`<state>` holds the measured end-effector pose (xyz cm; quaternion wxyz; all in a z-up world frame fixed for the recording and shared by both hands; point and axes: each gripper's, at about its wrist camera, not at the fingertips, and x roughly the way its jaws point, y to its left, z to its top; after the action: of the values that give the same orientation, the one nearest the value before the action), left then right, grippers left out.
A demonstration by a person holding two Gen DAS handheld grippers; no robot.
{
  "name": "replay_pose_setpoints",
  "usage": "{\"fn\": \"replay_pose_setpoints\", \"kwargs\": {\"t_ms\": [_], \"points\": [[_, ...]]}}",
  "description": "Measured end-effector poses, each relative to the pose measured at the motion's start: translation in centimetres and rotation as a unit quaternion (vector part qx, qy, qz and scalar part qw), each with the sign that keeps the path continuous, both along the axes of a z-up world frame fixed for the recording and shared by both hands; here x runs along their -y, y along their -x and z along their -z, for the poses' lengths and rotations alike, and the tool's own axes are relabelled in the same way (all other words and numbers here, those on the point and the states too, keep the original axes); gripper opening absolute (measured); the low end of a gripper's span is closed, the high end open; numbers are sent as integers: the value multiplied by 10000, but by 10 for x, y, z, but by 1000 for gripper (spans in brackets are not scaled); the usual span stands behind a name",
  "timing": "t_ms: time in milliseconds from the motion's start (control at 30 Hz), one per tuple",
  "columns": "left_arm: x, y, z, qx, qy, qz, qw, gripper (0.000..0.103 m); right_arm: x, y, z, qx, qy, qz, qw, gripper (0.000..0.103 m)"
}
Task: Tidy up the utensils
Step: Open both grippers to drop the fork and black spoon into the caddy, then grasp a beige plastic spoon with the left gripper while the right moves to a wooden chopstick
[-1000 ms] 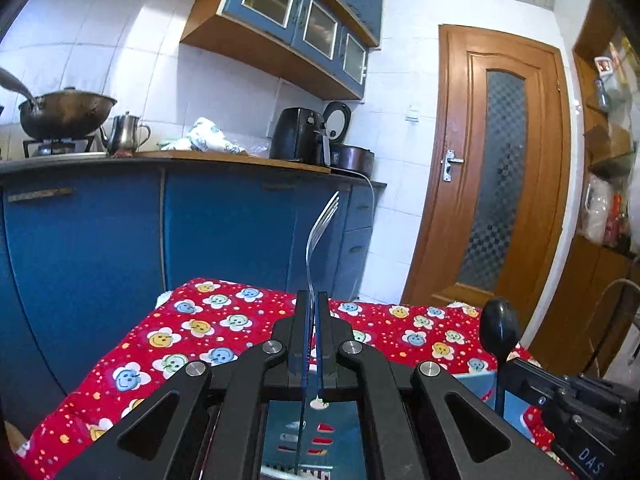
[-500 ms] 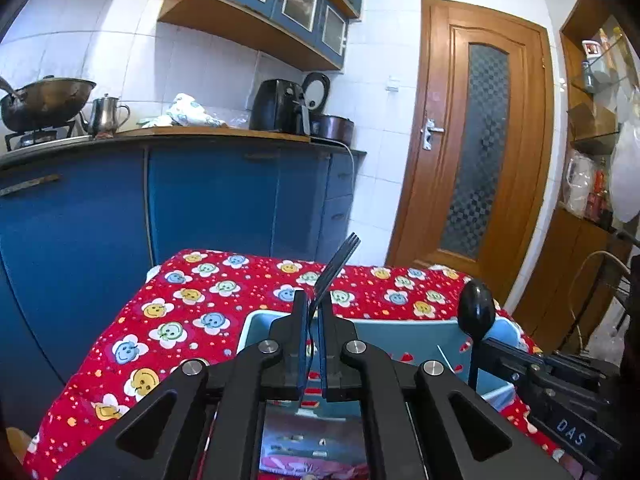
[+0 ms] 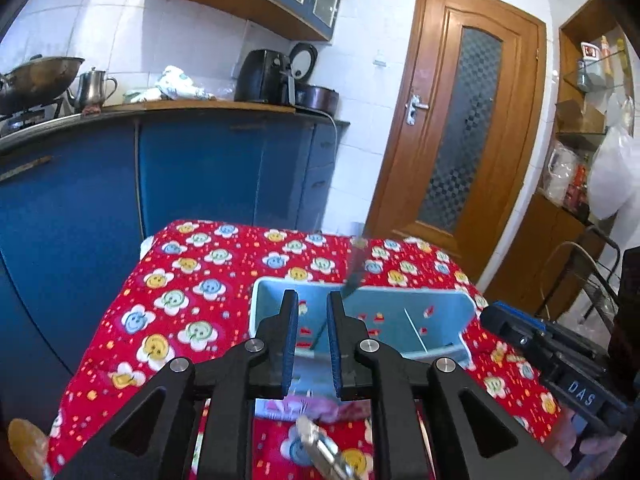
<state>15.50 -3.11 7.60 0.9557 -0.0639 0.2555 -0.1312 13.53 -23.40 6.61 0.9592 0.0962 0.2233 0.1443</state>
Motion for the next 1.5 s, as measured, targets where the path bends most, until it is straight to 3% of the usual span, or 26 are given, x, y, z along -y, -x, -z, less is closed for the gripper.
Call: {"fn": "replay_pose_setpoints", "kwargs": {"t_ms": [233,500,733,1033,1500], "points": [[-7,19,3,-525,-255,66,9983,15,-1,27,-8,-196,-92,4,9998,20],[-5,39,17,-1125,-717,230,9908,15,-12,56,-2,-583,202,7,9981,20],[3,56,32,-1693,-936,655,9789,15,-19,69,10,-1126,338,-93,9930,20],[9,66,63,-2689,-808,1054,9540,15,-21,78,33,-1771,342,-146,9835,20],[24,72,86,-3013,-1211,1061,9398,15,-16,88,43,-2067,462,-145,9772,20]]}}
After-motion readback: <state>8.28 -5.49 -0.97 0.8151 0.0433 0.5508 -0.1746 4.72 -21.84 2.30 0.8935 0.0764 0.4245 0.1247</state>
